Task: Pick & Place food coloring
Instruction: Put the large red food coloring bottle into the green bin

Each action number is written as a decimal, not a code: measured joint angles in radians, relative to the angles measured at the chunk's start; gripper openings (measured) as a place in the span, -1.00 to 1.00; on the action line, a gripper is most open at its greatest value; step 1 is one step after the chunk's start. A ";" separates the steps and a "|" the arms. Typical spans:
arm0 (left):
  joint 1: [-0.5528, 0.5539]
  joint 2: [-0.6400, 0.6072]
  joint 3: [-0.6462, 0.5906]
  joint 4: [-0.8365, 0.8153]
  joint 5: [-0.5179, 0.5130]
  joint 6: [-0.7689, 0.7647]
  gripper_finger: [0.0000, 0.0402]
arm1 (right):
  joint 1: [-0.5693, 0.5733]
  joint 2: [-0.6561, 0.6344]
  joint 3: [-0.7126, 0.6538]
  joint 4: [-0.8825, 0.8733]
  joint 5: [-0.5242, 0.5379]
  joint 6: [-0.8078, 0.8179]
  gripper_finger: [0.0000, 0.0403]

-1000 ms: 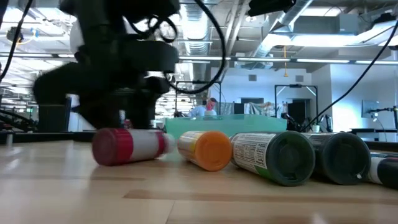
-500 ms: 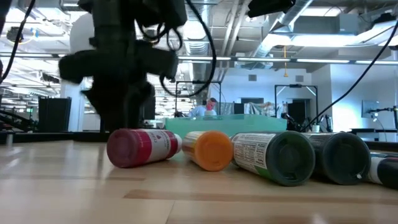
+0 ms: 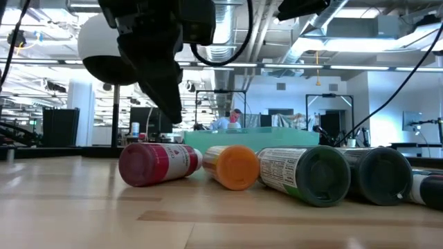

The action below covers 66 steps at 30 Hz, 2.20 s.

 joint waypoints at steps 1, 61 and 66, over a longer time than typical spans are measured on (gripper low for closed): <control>-0.005 0.001 0.000 -0.003 -0.017 -0.009 0.16 | 0.000 0.000 0.000 -0.002 0.000 0.000 -0.19; -0.068 0.132 -0.001 -0.169 -0.097 -0.043 0.16 | 0.008 0.000 -0.002 0.005 0.000 0.011 -0.19; -0.058 0.132 -0.001 -0.261 -0.139 -0.005 0.16 | 0.008 0.000 -0.002 0.005 0.001 0.010 -0.19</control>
